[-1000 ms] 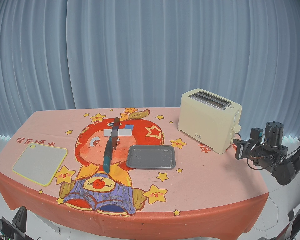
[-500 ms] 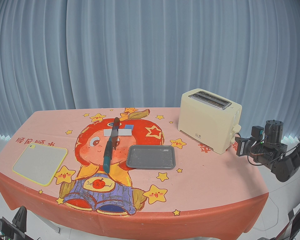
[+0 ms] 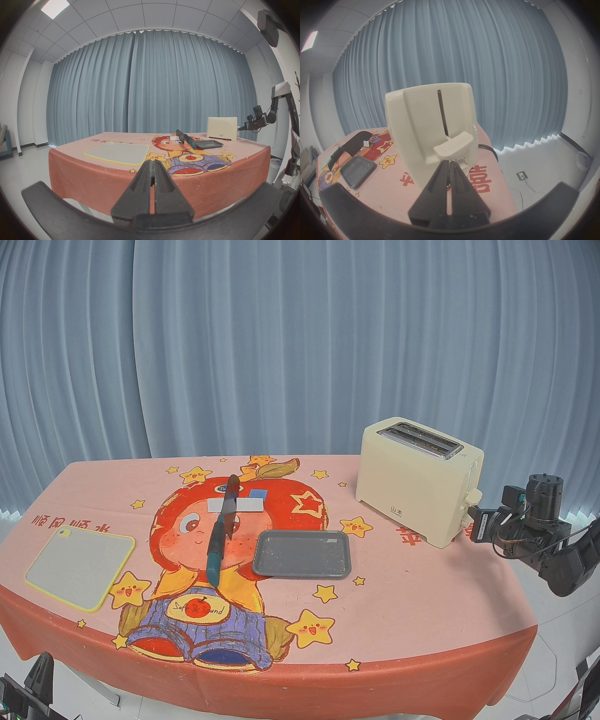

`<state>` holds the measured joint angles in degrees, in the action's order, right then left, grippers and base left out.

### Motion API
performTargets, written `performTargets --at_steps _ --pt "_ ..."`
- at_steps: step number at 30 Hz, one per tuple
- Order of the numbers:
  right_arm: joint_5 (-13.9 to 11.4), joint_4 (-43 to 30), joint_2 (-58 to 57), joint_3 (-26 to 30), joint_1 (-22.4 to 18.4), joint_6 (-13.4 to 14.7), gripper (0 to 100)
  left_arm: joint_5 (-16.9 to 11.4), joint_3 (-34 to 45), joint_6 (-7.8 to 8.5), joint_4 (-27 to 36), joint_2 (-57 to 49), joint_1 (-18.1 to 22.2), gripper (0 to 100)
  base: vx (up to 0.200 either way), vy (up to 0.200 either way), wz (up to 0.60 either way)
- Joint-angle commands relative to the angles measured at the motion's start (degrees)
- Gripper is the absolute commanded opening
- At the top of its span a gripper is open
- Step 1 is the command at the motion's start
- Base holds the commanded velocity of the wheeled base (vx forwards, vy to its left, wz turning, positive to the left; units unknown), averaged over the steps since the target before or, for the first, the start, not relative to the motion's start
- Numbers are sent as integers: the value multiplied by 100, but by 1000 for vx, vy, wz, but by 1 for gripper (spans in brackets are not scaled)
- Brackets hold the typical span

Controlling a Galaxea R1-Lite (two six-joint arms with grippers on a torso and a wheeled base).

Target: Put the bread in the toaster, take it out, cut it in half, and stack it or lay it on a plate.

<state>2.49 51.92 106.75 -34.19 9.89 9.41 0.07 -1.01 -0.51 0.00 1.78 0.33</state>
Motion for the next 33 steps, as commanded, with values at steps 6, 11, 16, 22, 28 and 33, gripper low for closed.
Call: performTargets --at_steps 6,11,16,22,28,33 --pt "-99 -6 118 -52 5 166 0 1 101 -2 0 7 2 0 0 0 0" --pt "-99 -6 214 -70 -4 175 0 1 101 -2 0 7 2 0 0 0 0" --pt "-99 11 373 -87 -39 166 0 1 101 -2 0 7 2 0 0 0 0" --pt "-99 11 399 -87 -39 166 0 1 101 -2 0 7 2 0 0 0 0" --pt "-90 20 399 -70 -31 166 0 1 101 -2 0 7 2 0 0 0 0" --pt "-90 2 399 -70 -39 166 0 1 101 -2 0 7 2 0 0 0 0"
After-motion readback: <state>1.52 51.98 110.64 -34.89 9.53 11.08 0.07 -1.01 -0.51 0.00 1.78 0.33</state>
